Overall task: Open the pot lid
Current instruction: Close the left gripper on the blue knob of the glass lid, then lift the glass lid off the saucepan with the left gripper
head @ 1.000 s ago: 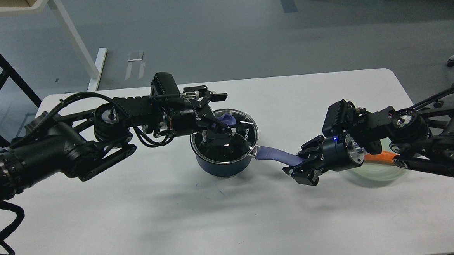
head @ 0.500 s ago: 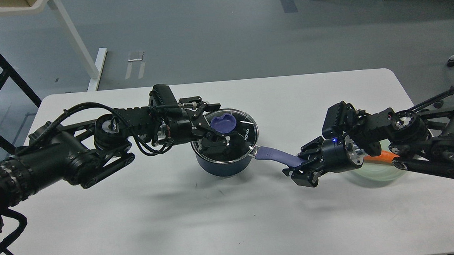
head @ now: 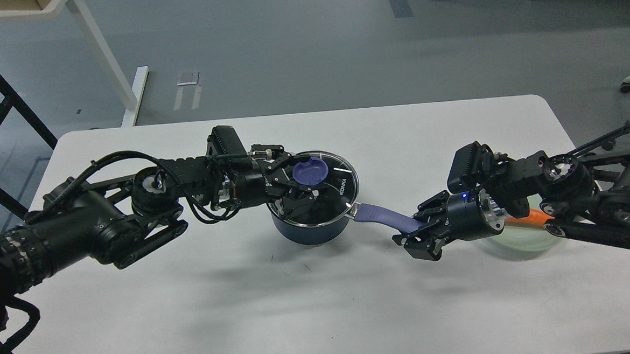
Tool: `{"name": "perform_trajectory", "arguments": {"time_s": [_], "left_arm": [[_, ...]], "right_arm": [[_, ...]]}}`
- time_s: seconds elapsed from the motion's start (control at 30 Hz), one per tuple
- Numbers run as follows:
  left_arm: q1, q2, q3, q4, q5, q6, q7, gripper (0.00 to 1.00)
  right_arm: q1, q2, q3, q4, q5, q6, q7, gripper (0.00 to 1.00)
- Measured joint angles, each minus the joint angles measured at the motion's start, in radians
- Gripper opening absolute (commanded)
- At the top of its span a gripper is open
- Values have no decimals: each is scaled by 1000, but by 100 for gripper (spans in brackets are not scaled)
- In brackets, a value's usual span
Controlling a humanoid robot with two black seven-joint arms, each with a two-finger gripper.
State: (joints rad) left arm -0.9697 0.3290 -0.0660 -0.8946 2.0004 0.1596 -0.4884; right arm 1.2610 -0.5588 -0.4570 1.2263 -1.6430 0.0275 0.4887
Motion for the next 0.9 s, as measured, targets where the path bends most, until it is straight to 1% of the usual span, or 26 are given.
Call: {"name": "perform_trajectory", "arguments": {"time_s": [0.2, 0.3, 0.4, 0.57, 0.73, 0.8, 0.9], "left_arm": [[-10, 1, -1, -5, 4, 20, 0, 23], [-36, 7, -4, -18, 2, 23, 0, 24], [-74, 42, -5, -54, 1, 26, 0, 24], [-103, 184, -5, -157, 1, 26, 0, 25], [-82, 358, 5, -223, 0, 43, 0, 25], [-61, 426, 22, -230, 0, 80, 0, 25], [-18, 524, 62, -233, -9, 171, 0, 25]], "right_arm": [[0, 0, 0, 1, 0, -4, 0, 29], [0, 0, 0, 1, 0, -5, 0, 29], [0, -3, 0, 2, 0, -6, 0, 29], [0, -10, 0, 4, 0, -6, 0, 29], [0, -10, 0, 4, 0, -7, 0, 29], [0, -11, 0, 4, 0, -7, 0, 29], [0, -14, 0, 4, 0, -7, 0, 29]]}}
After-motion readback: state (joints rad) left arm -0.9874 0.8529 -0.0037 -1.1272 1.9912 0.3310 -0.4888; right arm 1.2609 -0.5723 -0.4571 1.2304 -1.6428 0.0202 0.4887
